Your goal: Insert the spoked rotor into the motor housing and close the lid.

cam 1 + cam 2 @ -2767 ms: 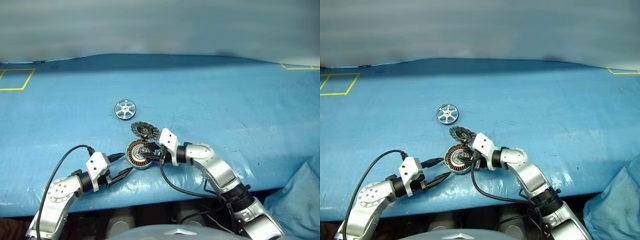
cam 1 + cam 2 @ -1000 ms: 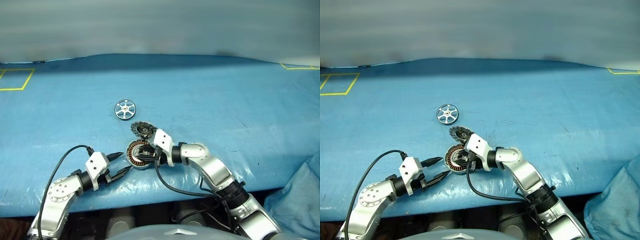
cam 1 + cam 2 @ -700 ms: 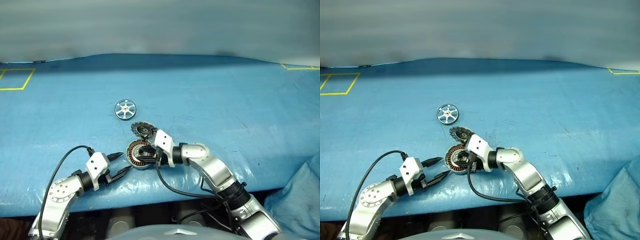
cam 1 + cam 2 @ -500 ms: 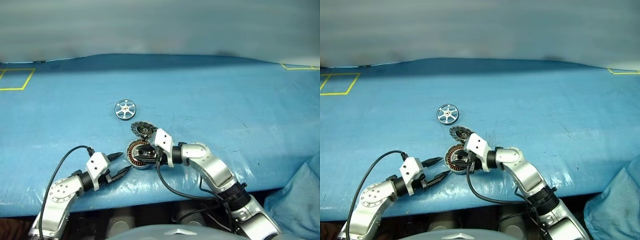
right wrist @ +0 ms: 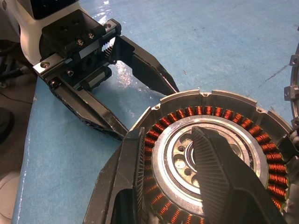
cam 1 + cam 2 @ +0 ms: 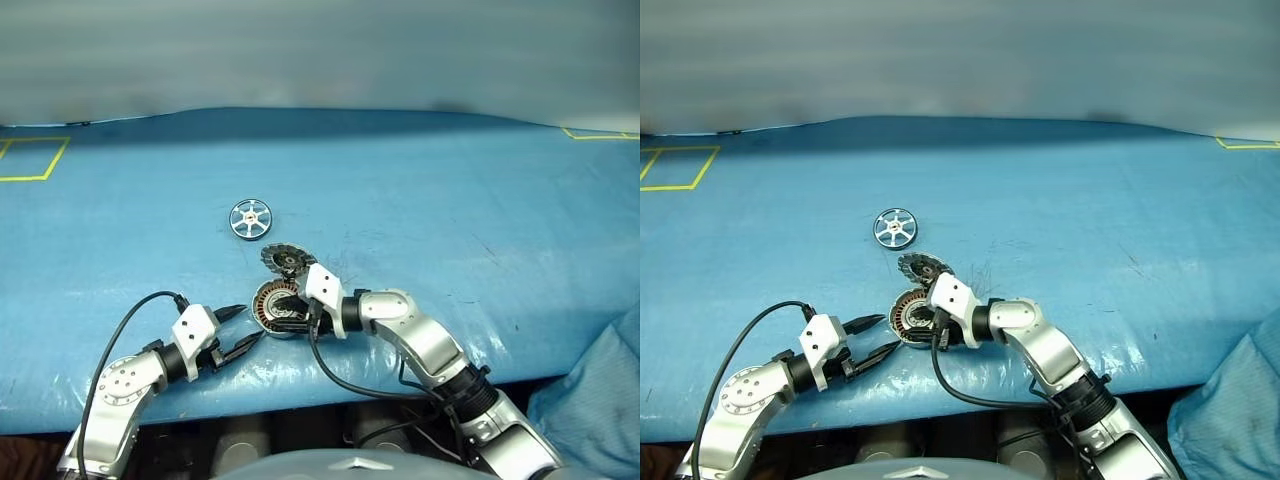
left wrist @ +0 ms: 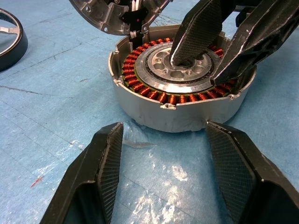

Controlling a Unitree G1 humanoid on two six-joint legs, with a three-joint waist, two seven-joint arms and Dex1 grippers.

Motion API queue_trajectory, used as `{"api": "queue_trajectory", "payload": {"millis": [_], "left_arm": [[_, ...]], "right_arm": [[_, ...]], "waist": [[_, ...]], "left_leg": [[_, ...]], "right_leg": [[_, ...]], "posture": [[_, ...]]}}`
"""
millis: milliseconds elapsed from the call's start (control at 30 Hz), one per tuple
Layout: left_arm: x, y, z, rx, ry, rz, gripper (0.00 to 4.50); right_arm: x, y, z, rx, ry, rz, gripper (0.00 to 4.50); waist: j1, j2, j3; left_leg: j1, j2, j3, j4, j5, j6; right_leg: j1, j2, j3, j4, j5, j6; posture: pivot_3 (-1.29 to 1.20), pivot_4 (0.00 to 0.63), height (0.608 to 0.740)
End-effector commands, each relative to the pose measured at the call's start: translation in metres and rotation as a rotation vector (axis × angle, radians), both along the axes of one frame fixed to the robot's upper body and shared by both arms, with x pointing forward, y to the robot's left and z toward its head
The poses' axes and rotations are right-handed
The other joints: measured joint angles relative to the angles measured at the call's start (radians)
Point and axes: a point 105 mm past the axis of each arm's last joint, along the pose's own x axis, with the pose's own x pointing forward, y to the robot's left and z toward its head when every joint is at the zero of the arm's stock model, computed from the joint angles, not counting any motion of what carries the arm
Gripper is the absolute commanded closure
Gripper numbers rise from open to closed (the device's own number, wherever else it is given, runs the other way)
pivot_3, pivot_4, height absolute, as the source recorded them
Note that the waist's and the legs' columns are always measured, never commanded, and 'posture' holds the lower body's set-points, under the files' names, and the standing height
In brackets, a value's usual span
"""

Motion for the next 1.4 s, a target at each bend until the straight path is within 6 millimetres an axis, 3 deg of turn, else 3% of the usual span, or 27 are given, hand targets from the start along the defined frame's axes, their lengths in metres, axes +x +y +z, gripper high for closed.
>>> {"api": "queue_trajectory", "payload": {"millis": [33, 533, 900, 1167, 1400], "left_arm": [[0.001, -0.001, 0.003, -0.005, -0.025, -0.003, 1.54], [0.0, -0.001, 0.002, -0.004, -0.022, -0.003, 1.54], [0.0, -0.003, 0.002, -0.008, -0.018, -0.004, 1.54], [0.0, -0.003, 0.001, -0.009, -0.017, -0.005, 1.54], [0.001, -0.003, 0.0, -0.011, -0.016, -0.005, 1.54]], "right_arm": [[0.0, 0.0, -0.001, -0.019, 0.006, 0.003, 2.85], [0.003, -0.005, -0.006, -0.124, -0.024, -0.036, 2.85], [0.001, -0.009, -0.011, -0.137, 0.047, -0.076, 2.85], [0.001, -0.004, 0.017, -0.003, 0.035, -0.07, 2.85], [0.006, -0.004, 0.024, 0.006, 0.002, -0.092, 2.85]], "waist": [[0.0, 0.0, 0.0], [0.0, 0.0, 0.0], [0.0, 0.0, -0.001], [0.0, 0.0, 0.0], [0.0, 0.0, 0.0]], "left_leg": [[0.0, 0.0, 0.0, 0.0, 0.0, 0.0], [0.0, 0.0, 0.0, 0.0, 0.0, 0.0], [0.001, 0.0, 0.0, 0.0, 0.0, 0.0], [0.0, 0.0, 0.0, 0.0, 0.0, 0.0], [-0.002, 0.0, 0.0, 0.0, 0.0, 0.0]], "right_leg": [[0.0, 0.0, 0.0, 0.0, 0.0, 0.0], [0.0, 0.0, 0.0, 0.0, 0.0, 0.0], [0.0, 0.0, 0.0, 0.0, 0.0, 0.0], [0.0, -0.001, 0.0, 0.0, 0.0, 0.0], [-0.002, -0.001, -0.001, 0.0, 0.0, 0.0]], "posture": [[0.0, 0.15, 0.74], [0.0, 0.15, 0.74], [0.0, 0.15, 0.74], [0.0, 0.15, 0.74], [0.0, 0.15, 0.74]]}}
